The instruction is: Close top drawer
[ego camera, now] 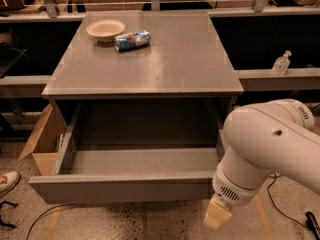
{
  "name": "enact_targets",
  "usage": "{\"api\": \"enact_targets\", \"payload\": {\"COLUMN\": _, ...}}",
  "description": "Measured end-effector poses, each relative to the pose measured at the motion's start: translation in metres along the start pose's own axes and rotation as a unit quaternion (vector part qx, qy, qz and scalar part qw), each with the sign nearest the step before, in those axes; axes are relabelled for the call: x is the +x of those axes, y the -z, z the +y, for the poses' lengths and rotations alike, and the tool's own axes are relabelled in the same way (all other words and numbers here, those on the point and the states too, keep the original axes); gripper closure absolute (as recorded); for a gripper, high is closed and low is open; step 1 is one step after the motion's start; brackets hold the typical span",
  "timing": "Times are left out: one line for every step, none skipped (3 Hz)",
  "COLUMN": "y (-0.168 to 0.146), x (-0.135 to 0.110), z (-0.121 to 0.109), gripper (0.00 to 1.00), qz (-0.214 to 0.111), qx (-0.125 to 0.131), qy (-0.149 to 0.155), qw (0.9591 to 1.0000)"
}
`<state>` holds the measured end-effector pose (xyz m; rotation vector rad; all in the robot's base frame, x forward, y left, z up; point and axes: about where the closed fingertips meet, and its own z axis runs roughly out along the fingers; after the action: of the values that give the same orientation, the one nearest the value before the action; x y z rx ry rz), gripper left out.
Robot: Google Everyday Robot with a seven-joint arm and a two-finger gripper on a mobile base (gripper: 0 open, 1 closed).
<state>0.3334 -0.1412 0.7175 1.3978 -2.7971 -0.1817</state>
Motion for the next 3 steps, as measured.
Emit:
{"api": "enact_targets", "payload": {"y": -0.018, "x": -0.005, "z": -0.010, "gripper": 0.69, "qz": -0.017, "qx": 0.000, "qy": -0.005, "qw": 0.9998}}
{"api": "enact_targets", "payload": {"y": -0.035, "x": -0.019, "z": -0.021, "gripper": 0.92, "qz": -0.047, "qx": 0.009, "qy": -0.004, "qw": 0.9989}}
{"api": "enact_targets", "payload": {"y": -0.050, "x": -0.040, "z": -0.043, "gripper": 1.00, "qz": -0.073, "qx": 0.034, "qy": -0.034, "qw": 0.9962}}
